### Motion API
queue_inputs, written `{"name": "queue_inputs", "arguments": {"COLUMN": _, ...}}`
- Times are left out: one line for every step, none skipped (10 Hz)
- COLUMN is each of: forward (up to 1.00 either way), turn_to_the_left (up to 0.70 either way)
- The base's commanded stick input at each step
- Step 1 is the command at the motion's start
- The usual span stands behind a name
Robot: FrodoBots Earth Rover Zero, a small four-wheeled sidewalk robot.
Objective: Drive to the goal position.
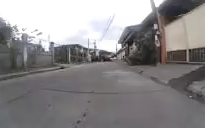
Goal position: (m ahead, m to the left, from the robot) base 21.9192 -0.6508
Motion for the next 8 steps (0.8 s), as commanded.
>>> {"name": "queue_inputs", "arguments": {"forward": 0.68, "turn_to_the_left": 0.00}}
{"name": "queue_inputs", "arguments": {"forward": 0.68, "turn_to_the_left": 0.00}}
{"name": "queue_inputs", "arguments": {"forward": 0.68, "turn_to_the_left": 0.00}}
{"name": "queue_inputs", "arguments": {"forward": 0.68, "turn_to_the_left": 0.00}}
{"name": "queue_inputs", "arguments": {"forward": 0.68, "turn_to_the_left": -0.12}}
{"name": "queue_inputs", "arguments": {"forward": 0.68, "turn_to_the_left": -0.30}}
{"name": "queue_inputs", "arguments": {"forward": 0.68, "turn_to_the_left": -0.07}}
{"name": "queue_inputs", "arguments": {"forward": 0.68, "turn_to_the_left": 0.00}}
